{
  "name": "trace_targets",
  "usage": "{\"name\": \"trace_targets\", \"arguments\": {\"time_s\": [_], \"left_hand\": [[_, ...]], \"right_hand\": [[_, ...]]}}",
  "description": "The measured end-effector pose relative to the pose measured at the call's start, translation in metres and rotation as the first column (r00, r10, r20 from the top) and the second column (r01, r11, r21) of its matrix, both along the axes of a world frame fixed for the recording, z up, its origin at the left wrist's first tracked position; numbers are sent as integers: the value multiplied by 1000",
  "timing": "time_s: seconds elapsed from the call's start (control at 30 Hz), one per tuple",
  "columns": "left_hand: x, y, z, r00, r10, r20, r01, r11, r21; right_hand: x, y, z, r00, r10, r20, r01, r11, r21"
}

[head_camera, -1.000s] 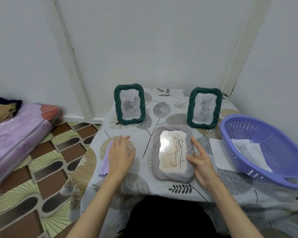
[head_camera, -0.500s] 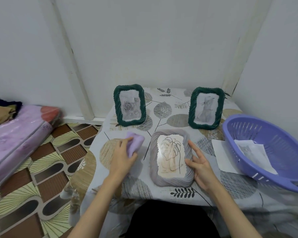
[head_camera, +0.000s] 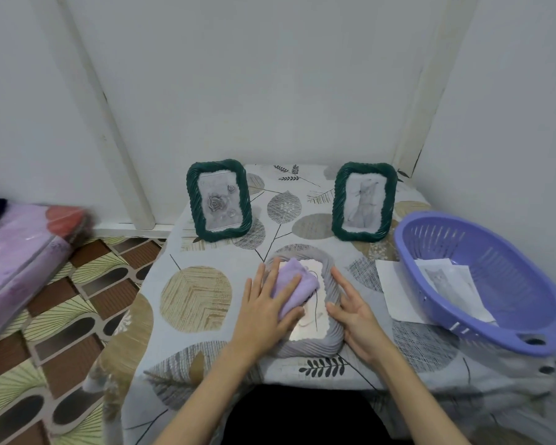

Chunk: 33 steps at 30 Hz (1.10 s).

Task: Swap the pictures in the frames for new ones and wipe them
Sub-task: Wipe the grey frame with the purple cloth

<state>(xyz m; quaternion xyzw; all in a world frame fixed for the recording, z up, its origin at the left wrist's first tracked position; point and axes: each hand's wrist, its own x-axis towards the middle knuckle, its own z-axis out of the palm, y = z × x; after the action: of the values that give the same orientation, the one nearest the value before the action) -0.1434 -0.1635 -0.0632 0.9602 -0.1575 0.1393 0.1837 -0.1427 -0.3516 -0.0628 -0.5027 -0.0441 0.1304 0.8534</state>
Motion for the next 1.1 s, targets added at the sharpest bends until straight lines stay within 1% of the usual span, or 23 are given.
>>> {"name": "trace_targets", "arguments": {"time_s": [0.1, 0.17, 0.23, 0.3, 0.37, 0.4, 0.47, 0.57, 0.67, 0.8, 0.87, 1.0, 1.1], "left_hand": [[5, -5, 1, 999, -9, -35, 9, 1000, 26], [12, -10, 5, 999, -31, -26, 33, 998, 62], [17, -10, 11, 1000, 26, -1, -25, 996, 87], [18, -4, 13, 994, 109, -32, -107, 993, 48], [14, 5, 8, 994, 111, -21, -112, 992, -58], [11, 8, 5, 997, 77, -6, -77, 992, -103], [6, 7, -4, 998, -9, 54, 16, 992, -121], [13, -5, -4, 989, -73, 127, 79, 996, -45], [27, -13, 4, 985, -33, 170, 29, 999, 25], [30, -3, 10, 982, 57, 180, -51, 998, -35], [24, 2, 9, 971, 44, 235, -35, 998, -45], [14, -9, 2, 947, -67, 313, 74, 997, -11], [23, -19, 8, 949, -32, 315, 38, 999, -13]], "right_hand": [[0, -2, -3, 1000, 16, -22, -16, 1000, -6], [1, -3, -5, 999, 23, -40, -24, 1000, -7], [2, -4, -5, 999, 18, -49, -19, 1000, -10], [4, -3, -5, 999, 22, -48, -23, 1000, -10], [7, -3, -6, 998, 30, -51, -30, 1000, -6], [8, -4, -8, 998, 28, -53, -28, 1000, -13], [9, -4, -10, 998, 24, -58, -26, 999, -44], [10, -5, -13, 998, 38, -57, -40, 998, -38], [10, -7, -14, 997, 53, -50, -53, 999, -6], [10, -5, -13, 999, 48, 3, -48, 999, 14], [10, -2, -12, 999, 39, 16, -39, 999, 37], [9, 1, -12, 1000, 3, 17, -5, 997, 83], [8, -2, -12, 999, 8, 34, -11, 996, 94]]}}
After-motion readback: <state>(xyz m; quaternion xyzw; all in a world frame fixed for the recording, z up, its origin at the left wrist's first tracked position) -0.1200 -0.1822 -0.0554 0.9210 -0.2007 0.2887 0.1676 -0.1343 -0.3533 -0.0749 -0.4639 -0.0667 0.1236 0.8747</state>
